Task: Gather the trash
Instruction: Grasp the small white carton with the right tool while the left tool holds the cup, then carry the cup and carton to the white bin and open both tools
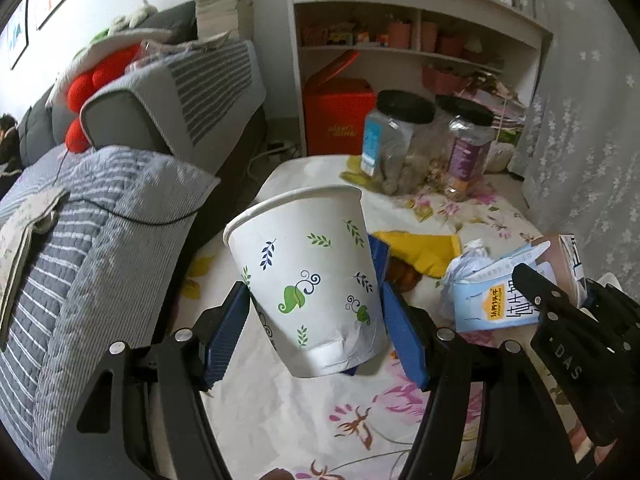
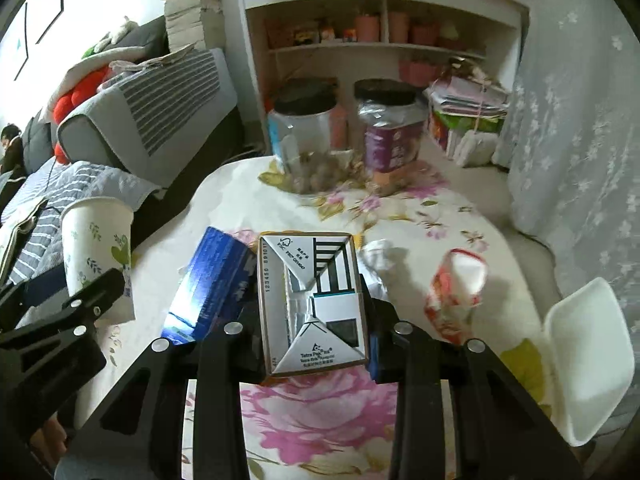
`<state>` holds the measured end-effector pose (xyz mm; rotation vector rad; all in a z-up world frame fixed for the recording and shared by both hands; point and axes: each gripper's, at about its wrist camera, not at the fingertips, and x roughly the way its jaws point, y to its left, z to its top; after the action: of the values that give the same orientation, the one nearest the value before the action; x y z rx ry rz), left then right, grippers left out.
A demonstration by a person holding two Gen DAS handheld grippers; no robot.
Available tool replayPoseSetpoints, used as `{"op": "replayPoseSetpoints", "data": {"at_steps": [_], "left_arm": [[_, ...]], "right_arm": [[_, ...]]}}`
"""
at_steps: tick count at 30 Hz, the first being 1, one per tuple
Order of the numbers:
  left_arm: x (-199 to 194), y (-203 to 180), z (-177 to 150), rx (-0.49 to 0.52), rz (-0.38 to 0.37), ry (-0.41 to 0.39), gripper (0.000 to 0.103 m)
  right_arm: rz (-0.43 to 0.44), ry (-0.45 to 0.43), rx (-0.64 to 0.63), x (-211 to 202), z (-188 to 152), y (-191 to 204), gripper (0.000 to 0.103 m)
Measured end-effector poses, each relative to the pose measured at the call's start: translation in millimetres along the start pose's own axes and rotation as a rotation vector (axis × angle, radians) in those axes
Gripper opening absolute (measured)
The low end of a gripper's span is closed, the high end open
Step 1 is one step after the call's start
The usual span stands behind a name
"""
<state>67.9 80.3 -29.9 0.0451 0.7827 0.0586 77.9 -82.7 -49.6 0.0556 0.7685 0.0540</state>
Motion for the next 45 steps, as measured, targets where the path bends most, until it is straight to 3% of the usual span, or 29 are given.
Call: {"op": "replayPoseSetpoints", "data": {"at_steps": [8, 28, 35, 45], "left_arm": [[-15.8, -35.0, 3.2, 0.045, -0.023, -0.067, 0.066], [-33.4, -113.1, -0.7, 0.125, -0.110, -0.100, 0.066], [-36.1, -143.4, -4.4, 0.161, -0.145, -0.100, 0.066], [-46.2, -194.6, -13.5, 0.234, -0.214, -0.104, 0.066]], "right_arm": [[-0.043, -0.035, 0.007, -19.8, -2.4, -25.3, 0.032], [-0.174, -0.098, 0.089, -60.8, -11.3, -105.3, 0.032], [-0.259, -0.128, 0.148, -78.7, -10.0, -151.3, 0.032], [-0.438, -0.132, 0.304, -101.6, -13.0, -249.0, 0.033]]}}
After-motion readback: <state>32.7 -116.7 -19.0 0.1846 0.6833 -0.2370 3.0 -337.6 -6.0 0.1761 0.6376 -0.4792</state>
